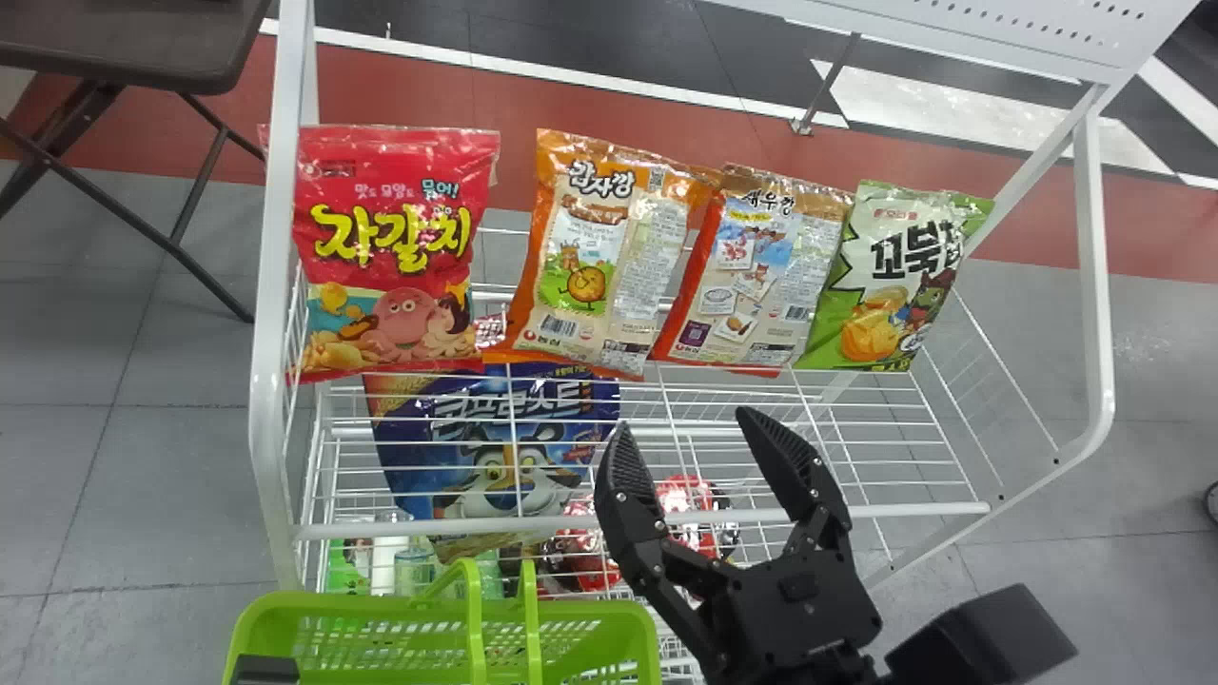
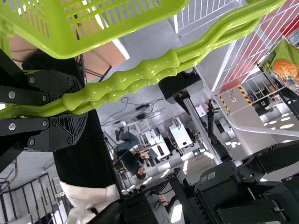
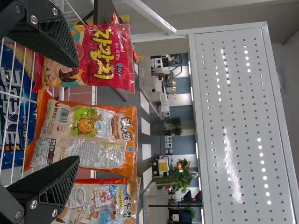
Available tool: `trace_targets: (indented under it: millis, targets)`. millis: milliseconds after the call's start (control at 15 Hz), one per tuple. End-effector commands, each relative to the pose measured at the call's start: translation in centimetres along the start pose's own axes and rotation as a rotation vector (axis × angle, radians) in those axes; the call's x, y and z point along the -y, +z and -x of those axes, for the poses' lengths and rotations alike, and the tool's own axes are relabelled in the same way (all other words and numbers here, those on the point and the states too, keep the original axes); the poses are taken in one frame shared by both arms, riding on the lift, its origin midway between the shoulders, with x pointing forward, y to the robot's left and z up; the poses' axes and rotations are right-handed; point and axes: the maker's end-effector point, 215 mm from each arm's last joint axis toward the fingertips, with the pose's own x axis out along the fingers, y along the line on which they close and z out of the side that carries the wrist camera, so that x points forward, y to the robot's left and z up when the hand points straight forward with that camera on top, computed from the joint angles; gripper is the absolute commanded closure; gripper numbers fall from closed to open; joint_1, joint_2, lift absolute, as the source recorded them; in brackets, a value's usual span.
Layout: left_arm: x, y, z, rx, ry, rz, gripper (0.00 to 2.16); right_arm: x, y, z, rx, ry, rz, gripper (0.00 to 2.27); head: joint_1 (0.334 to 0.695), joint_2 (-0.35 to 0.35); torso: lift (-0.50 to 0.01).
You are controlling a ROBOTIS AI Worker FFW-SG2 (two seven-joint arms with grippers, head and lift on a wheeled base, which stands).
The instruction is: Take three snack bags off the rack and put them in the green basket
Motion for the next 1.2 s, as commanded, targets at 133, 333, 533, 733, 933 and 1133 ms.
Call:
trace_targets:
  millis: [133,333,533,733,933,1133]
  targets:
    - [-0.1,-0.1,0.1,0.001,0.005,0.002,1.46,-0.1,-0.1,-0.1,0.0,0.002,-0.001,0.12,0.695,-0.35,-0.026]
    - [-0.1,-0.1,0.1,0.001,0.004,0.002,1.46,0.0,-0.2,-0.1,0.0,0.001,0.0,0.12,0.695,-0.35,-0.026]
    - [0.0,-0.1,0.1,0.001,0.004,0.004,1.46,-0.1,-0.3,-0.2,0.0,0.004,0.0,0.12,0.695,-0.35,-0.026]
    - [0.0,-0.1,0.1,0.003,0.004,0.001,1.47,-0.1,-0.3,-0.2,0.003,0.004,0.0,0.12,0.695,-0.35,-0.026]
    - [0.2,-0.1,0.2,0.006,0.002,0.001,1.46,0.0,-0.8,-0.7,0.007,0.004,-0.001,0.12,0.695,-0.35,-0.026]
    - [1.3,-0.2,0.0,0.011,-0.041,0.019,1.47,0.0,0.0,-2.1,0.053,0.014,-0.001,0.12,0.695,-0.35,-0.026]
